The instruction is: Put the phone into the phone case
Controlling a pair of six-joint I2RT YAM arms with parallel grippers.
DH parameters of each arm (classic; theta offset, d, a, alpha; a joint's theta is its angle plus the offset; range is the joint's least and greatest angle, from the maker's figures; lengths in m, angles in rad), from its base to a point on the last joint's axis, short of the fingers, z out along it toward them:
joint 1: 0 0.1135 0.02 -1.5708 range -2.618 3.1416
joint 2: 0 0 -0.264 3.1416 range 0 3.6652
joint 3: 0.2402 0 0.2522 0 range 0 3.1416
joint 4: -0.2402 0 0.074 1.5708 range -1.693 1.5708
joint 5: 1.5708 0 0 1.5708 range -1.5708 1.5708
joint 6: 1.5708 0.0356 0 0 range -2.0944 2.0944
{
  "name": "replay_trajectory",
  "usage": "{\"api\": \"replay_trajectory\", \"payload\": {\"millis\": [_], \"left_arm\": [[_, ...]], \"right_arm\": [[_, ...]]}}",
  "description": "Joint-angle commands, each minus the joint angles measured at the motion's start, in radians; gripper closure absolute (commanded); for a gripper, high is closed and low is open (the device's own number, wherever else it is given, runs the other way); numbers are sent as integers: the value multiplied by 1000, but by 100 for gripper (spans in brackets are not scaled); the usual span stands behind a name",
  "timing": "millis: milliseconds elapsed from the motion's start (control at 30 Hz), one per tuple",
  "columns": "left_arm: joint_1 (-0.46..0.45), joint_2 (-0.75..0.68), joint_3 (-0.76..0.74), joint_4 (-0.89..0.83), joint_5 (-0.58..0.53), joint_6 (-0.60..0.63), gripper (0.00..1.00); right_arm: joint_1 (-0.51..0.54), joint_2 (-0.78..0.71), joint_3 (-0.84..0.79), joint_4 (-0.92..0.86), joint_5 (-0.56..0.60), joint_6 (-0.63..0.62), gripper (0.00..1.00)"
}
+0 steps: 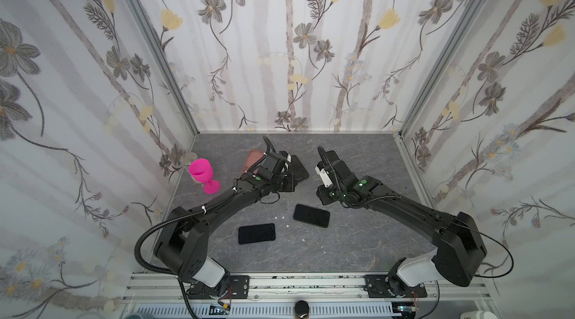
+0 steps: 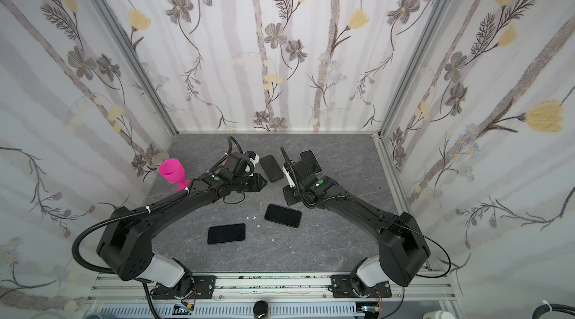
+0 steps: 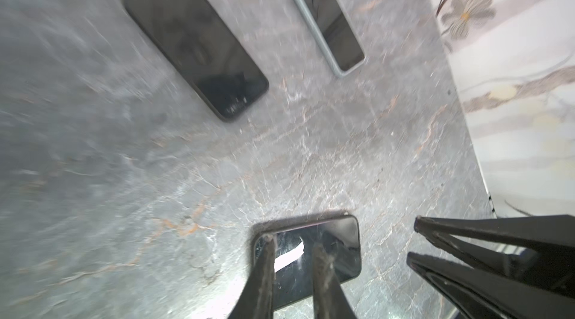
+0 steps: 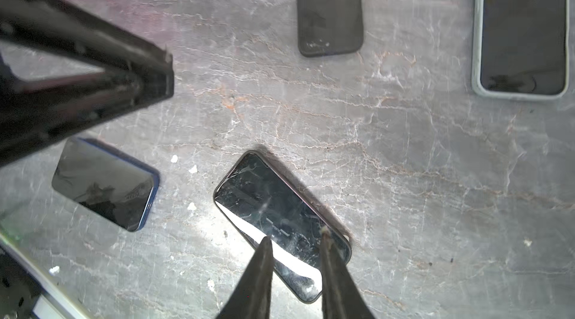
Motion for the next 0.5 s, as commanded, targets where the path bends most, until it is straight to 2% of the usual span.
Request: {"api": "replay_trajectory", "payload": {"millis": [0, 67, 133, 233, 367, 467], "left_arm": [[6, -88, -38, 16, -93, 80, 75], [6, -158, -82, 33, -120, 121, 70], [7, -220, -129, 53, -142, 157, 63], [6, -342, -200, 76, -166, 208, 48], [6, -463, -295, 114, -104, 300, 31], [6, -539, -372, 154, -53, 347, 23]], "right_arm": [[8, -11, -5, 24, -30, -219, 58], [14, 1, -9, 12, -40, -292, 52], [18, 22, -4, -10, -71, -352, 32], [21, 60, -5, -28, -114, -409, 14], [30, 127, -10, -18, -100, -430, 0], [50, 165, -28, 14, -78, -439, 0]]}}
